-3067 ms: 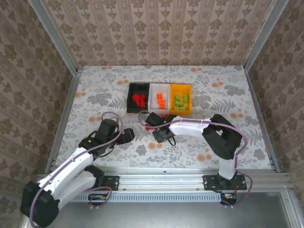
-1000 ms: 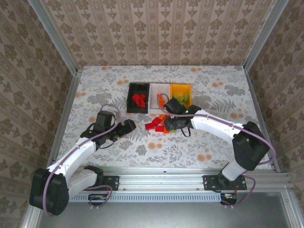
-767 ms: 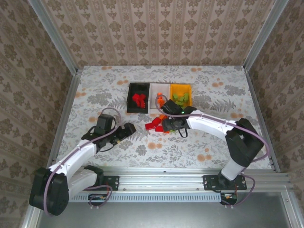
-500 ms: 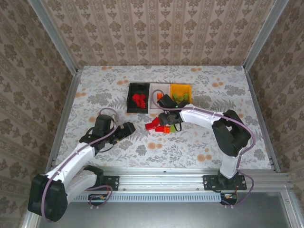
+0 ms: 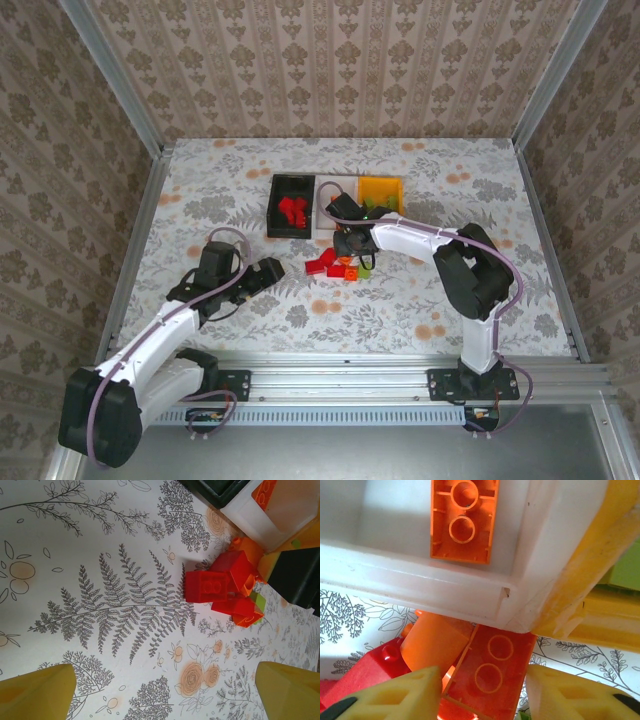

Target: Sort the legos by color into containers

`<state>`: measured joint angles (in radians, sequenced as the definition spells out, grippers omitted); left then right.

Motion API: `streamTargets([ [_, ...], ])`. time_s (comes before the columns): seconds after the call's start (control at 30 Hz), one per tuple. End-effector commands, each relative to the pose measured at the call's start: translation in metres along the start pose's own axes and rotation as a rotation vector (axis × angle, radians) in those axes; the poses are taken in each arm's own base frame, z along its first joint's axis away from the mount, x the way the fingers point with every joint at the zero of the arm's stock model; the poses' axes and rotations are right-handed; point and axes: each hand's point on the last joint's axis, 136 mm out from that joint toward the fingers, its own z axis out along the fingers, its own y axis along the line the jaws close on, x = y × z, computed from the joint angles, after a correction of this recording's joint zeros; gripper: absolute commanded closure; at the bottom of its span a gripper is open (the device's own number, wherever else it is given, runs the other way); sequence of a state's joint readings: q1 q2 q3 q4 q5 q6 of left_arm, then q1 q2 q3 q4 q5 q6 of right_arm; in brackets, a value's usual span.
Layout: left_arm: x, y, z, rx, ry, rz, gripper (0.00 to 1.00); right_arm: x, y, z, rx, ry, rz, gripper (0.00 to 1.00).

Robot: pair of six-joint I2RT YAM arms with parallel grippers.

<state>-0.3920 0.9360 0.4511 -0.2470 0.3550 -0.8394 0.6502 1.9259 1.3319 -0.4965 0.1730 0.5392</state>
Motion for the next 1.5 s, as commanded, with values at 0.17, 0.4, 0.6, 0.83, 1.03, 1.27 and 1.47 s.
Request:
streamTargets([
  [0.17,0.006,0.007,-0.004,-0.024,0.002,-0.005,0.06,0.013,-0.019,0.005,0.097,0.038,0.002,0.56],
  [0.4,0.008,0.008,-0.007,-0.025,0.004,-0.007,0.06,0.019,-0.023,0.003,0.109,0.046,0.014,0.47],
  [0.6,0.009,0.009,-0.007,-0.023,0.002,-0.01,0.06,0.013,-0.02,0.006,0.098,0.048,0.017,0.48],
  [0.83,0.01,0.011,-0.007,-0.026,-0.003,-0.017,0.06,0.013,-0.016,0.012,0.079,0.045,0.029,0.51],
  [1.03,0.01,0.011,-0.008,-0.032,0.001,-0.011,0.06,0.014,-0.022,0.002,0.091,0.024,0.03,0.66],
  [1.27,0.004,0.005,-0.014,-0.035,-0.011,0.01,0.06,0.017,-0.033,-0.037,0.106,-0.032,0.005,0.66],
  [1.47,0.009,0.017,-0.02,-0.068,-0.02,0.0,0.01,0.007,-0.038,-0.071,0.107,-0.085,-0.01,0.66],
])
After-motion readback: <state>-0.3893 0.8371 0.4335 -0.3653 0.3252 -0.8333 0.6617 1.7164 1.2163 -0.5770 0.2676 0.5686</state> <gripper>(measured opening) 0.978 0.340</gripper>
